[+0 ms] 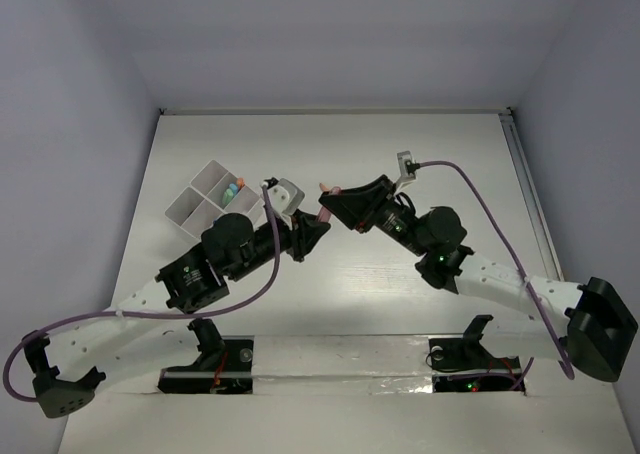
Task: Sort the stationery into containers
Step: Close the pen cap on the pen, then place the pen in the storage box.
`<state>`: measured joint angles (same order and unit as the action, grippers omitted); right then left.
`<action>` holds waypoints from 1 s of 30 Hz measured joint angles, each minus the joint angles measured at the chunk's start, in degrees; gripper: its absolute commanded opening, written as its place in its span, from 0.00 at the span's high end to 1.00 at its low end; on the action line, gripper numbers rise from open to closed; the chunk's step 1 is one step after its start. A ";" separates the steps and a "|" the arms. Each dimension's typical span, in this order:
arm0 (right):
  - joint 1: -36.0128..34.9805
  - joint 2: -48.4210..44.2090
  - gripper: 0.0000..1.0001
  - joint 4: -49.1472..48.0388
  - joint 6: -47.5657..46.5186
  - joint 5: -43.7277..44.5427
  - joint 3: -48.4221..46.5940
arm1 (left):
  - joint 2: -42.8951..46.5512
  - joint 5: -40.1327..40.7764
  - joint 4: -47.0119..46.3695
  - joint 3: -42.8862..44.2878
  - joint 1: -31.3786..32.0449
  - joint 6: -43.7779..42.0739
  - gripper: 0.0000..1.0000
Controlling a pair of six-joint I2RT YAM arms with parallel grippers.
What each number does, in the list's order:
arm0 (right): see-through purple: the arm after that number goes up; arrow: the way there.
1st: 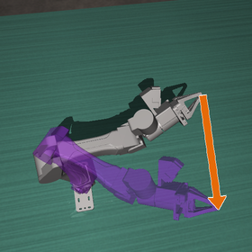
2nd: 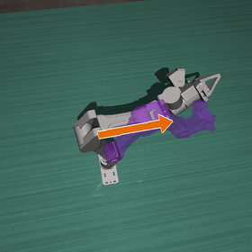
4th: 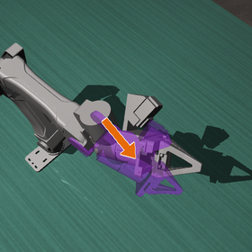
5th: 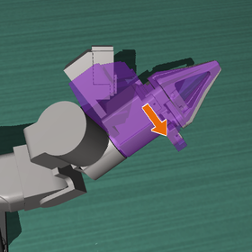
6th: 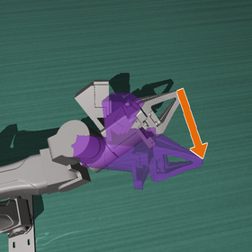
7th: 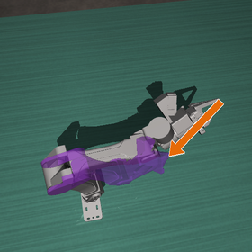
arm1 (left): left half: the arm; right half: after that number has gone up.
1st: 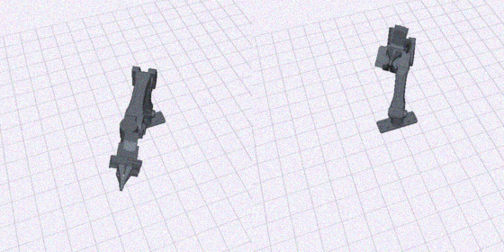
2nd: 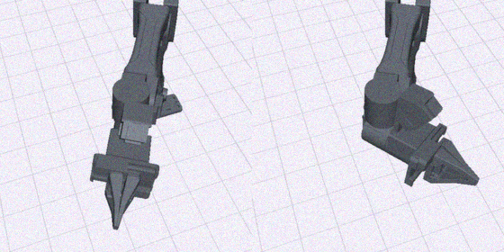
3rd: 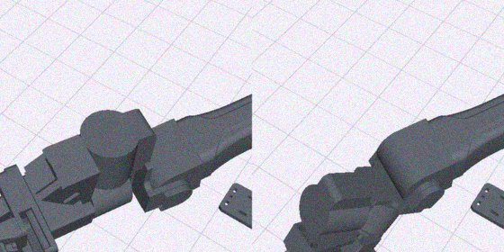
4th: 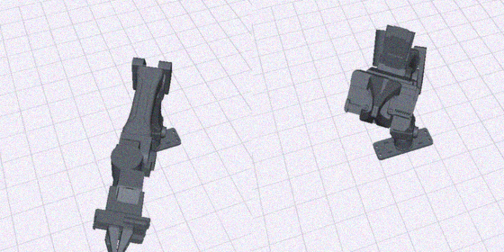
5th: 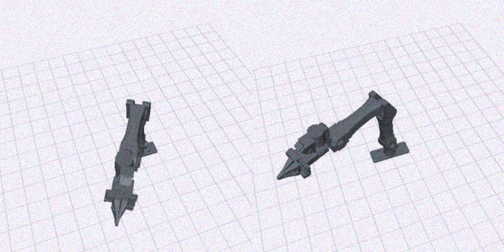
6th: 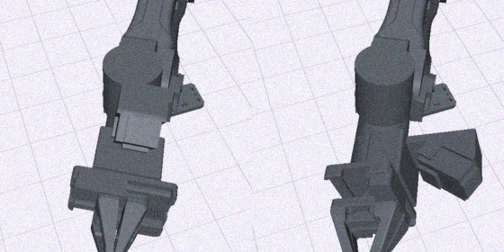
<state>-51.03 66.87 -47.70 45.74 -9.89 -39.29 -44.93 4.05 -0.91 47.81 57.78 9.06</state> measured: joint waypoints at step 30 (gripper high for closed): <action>7.41 27.52 1.00 11.87 2.49 -14.84 -18.64 | 22.47 10.69 14.99 2.36 -0.63 10.45 0.01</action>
<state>-43.62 94.39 -35.83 48.23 -24.73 -57.93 -22.46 14.74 14.09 50.17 57.14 19.51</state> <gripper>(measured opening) 0.222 0.985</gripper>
